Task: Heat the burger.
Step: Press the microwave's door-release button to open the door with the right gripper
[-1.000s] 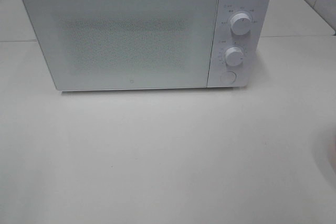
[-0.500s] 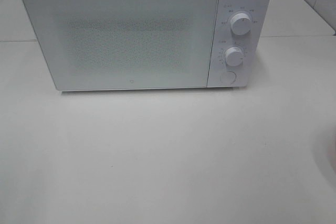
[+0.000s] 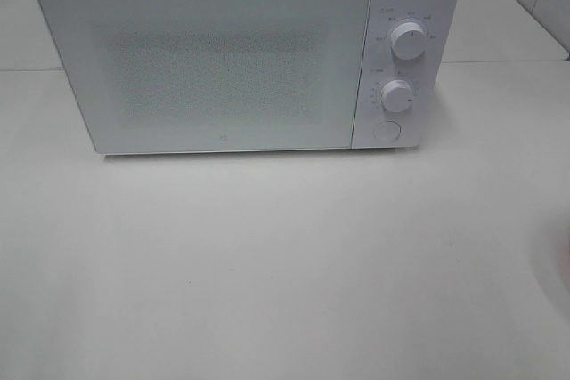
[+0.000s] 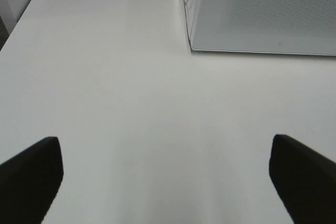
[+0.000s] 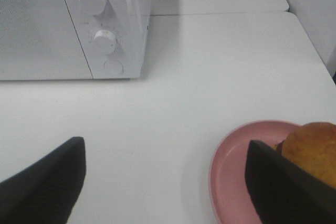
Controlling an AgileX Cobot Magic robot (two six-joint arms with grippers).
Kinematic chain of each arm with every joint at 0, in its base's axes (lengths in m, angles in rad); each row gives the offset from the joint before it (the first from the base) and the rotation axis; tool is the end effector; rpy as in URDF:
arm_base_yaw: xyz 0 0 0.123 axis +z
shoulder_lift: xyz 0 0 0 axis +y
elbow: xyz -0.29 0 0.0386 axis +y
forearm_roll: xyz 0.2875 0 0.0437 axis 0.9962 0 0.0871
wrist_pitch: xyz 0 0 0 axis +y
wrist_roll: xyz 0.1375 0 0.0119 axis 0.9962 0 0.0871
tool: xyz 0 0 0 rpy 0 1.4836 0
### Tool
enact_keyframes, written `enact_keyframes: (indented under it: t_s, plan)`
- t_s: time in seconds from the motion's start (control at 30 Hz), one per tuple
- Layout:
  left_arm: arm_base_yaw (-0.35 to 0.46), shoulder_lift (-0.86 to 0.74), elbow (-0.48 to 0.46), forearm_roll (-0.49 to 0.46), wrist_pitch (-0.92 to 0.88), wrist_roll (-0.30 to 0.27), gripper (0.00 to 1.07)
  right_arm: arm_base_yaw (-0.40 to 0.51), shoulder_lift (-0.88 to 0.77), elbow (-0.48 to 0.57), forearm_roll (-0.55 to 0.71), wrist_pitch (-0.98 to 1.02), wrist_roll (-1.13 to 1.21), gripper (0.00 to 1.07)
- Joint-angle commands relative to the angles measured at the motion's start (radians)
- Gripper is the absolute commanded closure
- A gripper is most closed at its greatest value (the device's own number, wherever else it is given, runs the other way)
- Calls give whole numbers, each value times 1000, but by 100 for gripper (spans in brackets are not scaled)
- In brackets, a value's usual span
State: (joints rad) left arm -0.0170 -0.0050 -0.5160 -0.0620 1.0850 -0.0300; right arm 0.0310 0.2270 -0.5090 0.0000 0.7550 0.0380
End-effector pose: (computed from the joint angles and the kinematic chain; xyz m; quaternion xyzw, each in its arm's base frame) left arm 0.0597 -0.0086 0.2779 -0.0037 0.8537 -0.0431 0.5190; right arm 0.1179 0.0037 0.2958 0.0029 0.8295 0.0193 0.5581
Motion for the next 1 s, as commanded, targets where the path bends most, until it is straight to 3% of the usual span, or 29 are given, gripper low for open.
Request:
enact_keyframes:
  t_s: [0.03,0.57,1.0]
  plan:
    - [-1,-17,-1,-10,-15,3,7,-5,41,-5,0,-88,-17,33]
    - [-1,-17,-1,-10,-15,3,7,-5,437,-5,-10,-540,-24,33]
    - [-1,-17,-1,-10,-15,3,7,-5,698,-5,-10,-792,-24,33]
